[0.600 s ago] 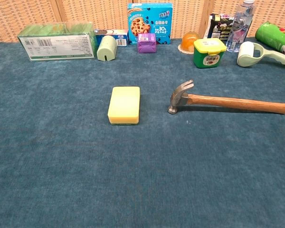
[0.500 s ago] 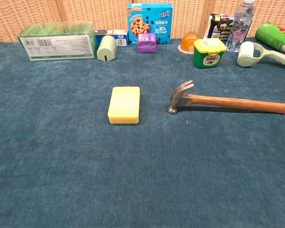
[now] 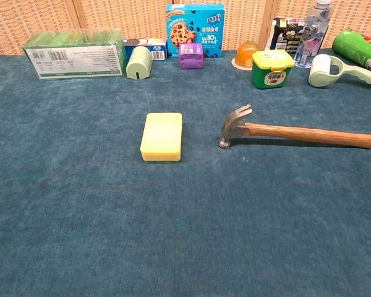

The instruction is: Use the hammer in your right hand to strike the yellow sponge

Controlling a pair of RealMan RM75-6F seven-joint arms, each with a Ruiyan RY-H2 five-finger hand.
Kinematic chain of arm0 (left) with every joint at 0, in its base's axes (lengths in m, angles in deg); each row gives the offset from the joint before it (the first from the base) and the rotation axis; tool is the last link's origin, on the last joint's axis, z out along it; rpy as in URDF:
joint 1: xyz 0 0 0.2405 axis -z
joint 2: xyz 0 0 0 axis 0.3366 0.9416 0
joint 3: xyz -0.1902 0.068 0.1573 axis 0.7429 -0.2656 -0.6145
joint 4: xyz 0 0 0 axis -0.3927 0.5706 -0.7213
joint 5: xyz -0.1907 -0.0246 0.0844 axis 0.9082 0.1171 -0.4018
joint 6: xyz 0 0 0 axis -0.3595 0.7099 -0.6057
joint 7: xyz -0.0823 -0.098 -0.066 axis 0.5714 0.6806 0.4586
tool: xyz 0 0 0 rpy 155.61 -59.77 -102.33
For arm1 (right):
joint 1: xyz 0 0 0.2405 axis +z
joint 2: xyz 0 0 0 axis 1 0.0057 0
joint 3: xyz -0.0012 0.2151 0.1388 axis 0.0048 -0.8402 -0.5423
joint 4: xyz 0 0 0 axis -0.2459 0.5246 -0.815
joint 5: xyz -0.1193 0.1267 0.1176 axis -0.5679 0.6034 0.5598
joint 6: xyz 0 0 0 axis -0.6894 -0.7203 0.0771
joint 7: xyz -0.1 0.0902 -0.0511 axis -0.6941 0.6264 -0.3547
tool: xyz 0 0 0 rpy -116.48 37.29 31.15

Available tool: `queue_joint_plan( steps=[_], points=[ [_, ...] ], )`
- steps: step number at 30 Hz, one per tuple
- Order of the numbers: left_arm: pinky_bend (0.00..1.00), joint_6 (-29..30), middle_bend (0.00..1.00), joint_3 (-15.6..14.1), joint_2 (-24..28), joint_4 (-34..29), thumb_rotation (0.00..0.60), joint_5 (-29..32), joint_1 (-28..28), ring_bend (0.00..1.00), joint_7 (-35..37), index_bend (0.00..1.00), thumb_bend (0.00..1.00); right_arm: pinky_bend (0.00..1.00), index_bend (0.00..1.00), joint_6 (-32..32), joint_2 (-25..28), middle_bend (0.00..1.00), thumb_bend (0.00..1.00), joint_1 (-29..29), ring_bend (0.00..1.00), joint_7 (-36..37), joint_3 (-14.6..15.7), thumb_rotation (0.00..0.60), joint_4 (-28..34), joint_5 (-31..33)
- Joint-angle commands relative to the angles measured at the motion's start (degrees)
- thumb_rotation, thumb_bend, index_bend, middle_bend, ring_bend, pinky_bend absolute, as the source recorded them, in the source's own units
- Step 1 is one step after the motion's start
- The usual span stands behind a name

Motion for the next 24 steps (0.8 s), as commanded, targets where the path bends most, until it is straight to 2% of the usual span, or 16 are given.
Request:
queue_joint_plan(
  steps=[1,7,15,24],
  points=[
    [0.00,0.04,0.07,-0.01,0.09,-0.06,0.600,-0.01,-0.03,0.00,-0.04,0.09,0.14,0.15,0.17,-0.27,-0.07,0.22,0.26,0.26,0.20,0.41,-0.07,0.600,-0.12,-0.11],
    [0.00,0.02,0.07,0.15,0.57,-0.39,0.600,-0.18,0.21,0.00,-0.60,0.09,0.14,0.21,0.17,-2.34,-0.20,0.26,0.26,3.19,0.25,2.57,-1.11,0.600,0.94,-1.68],
    [0.00,-0.80,0.07,0.57,0.94,-0.76,0.600,0.01,0.97,0.00,-0.80,0.09,0.14,0.24,0.17,-9.34,-1.28,0.30,0.27,10.49,0.27,2.08,-3.67,0.600,4.80,-2.82],
    [0.00,-2.74,0.07,1.15,1.14,0.17,0.600,1.54,1.97,0.00,-0.39,0.09,0.14,0.28,0.30,-21.60,-5.32,0.36,0.29,19.35,0.30,-5.02,-7.58,0.600,6.11,3.93]
  ],
)
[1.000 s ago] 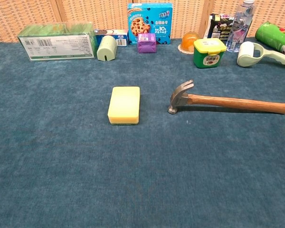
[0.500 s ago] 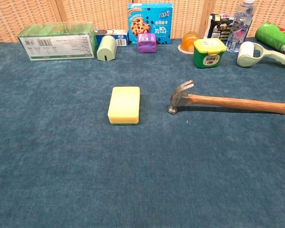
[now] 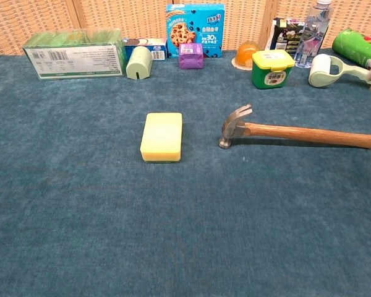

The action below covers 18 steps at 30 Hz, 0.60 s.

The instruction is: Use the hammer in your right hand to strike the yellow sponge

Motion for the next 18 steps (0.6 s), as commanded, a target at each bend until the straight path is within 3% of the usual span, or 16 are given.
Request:
queue_joint_plan(
  steps=[1,11,18],
  points=[
    [0.00,-0.58,0.07,0.26,0.11,0.38,0.600,0.60,0.33,0.00,0.26,0.09,0.14,0.28,0.31,-4.86,-2.55,0.36,0.29,3.46,0.30,-4.86,-1.98,0.600,0.31,4.01],
    [0.00,-2.45,0.07,0.93,0.44,2.34,0.600,2.73,0.98,0.00,2.28,0.10,0.14,0.29,0.32,-16.06,-9.48,0.37,0.29,11.70,0.32,-13.88,-4.45,0.600,-2.82,13.83],
    [0.00,-3.31,0.07,1.05,0.36,4.22,0.600,3.09,1.30,0.00,4.64,0.10,0.14,0.30,0.32,-19.44,-13.90,0.37,0.29,15.78,0.32,-19.37,-5.88,0.600,-6.40,21.37]
  ],
)
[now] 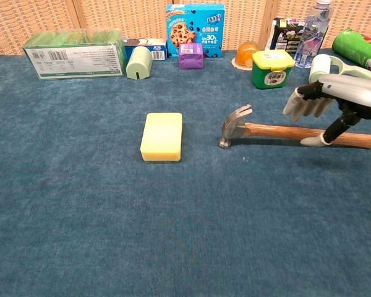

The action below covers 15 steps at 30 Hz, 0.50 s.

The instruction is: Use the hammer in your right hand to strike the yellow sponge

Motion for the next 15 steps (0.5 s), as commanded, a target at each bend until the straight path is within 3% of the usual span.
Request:
queue_joint_plan(
  steps=[1,15],
  points=[
    [0.00,-0.22,0.07,0.01,-0.08,0.59,0.600,0.05,0.08,0.00,0.67,0.10,0.14,0.30,0.32,-1.25,-2.10,0.37,0.29,2.00,0.32,-2.84,-0.82,0.600,-1.81,3.36],
    [0.00,-0.13,0.07,-0.32,-0.27,3.17,0.600,0.25,-0.51,0.00,3.86,0.10,0.14,0.39,0.42,-1.85,-6.45,0.49,0.33,5.44,0.45,-6.80,-0.98,0.600,-5.55,10.01]
  ],
)
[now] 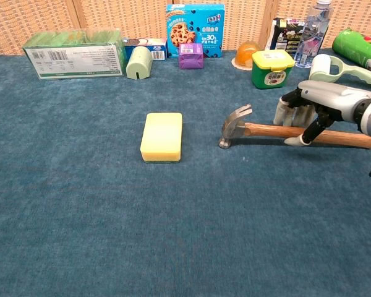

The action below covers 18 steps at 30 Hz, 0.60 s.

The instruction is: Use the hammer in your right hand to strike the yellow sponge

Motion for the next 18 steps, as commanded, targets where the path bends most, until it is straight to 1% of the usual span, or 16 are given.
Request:
queue_joint_plan(
  steps=[1,4,7,8,10,12,15,17,18],
  points=[
    [0.00,0.25,0.07,-0.08,0.06,0.34,0.600,0.07,-0.28,0.00,0.50,0.10,0.14,0.39,0.43,-0.47,-1.31,0.50,0.33,1.04,0.46,-0.72,-0.12,0.600,-1.28,1.21],
    [0.00,1.03,0.07,-0.18,0.31,1.02,0.600,0.51,-1.14,0.00,1.52,0.10,0.14,0.43,0.46,-1.57,-3.84,0.53,0.33,2.97,0.50,-2.26,-0.34,0.600,-4.12,3.09],
    [0.00,1.37,0.07,-0.31,0.42,1.60,0.600,0.80,-1.73,0.00,2.34,0.10,0.14,0.48,0.51,-1.65,-5.20,0.58,0.34,3.77,0.55,-2.81,-0.40,0.600,-5.55,4.09],
    [0.00,1.44,0.07,-0.35,0.43,1.76,0.600,0.82,-1.86,0.00,2.55,0.10,0.14,0.51,0.54,-1.59,-5.50,0.61,0.34,3.92,0.59,-2.78,-0.42,0.600,-5.91,4.21],
    [0.00,1.59,0.07,-0.43,0.44,2.13,0.600,0.90,-2.15,0.00,3.02,0.10,0.14,0.58,0.60,-1.23,-6.13,0.68,0.34,4.12,0.68,-1.94,-0.68,0.600,-6.50,3.95],
    [0.00,1.74,0.07,-0.49,0.44,2.45,0.600,0.98,-2.42,0.00,3.43,0.10,0.14,0.71,0.69,-0.14,-6.80,0.78,0.35,4.15,0.81,-0.58,-1.05,0.600,-7.11,2.77],
    [0.00,1.88,0.07,-0.54,0.38,2.87,0.600,0.88,-2.63,0.00,3.94,0.10,0.14,0.85,0.78,0.83,-7.36,0.89,0.35,3.94,0.96,2.48,-1.54,0.600,-7.45,1.10],
    [0.00,1.92,0.07,-0.56,0.30,3.08,0.600,0.83,-2.73,0.00,4.16,0.10,0.14,0.91,0.83,0.81,-7.16,0.95,0.35,3.72,1.00,4.97,-2.01,0.600,-6.90,0.40],
    [0.00,1.92,0.07,-0.56,0.24,3.19,0.600,0.81,-2.77,0.00,4.26,0.10,0.14,0.93,0.85,0.90,-6.91,0.97,0.35,3.56,1.00,6.45,-2.35,0.600,-6.43,0.01]
  ],
)
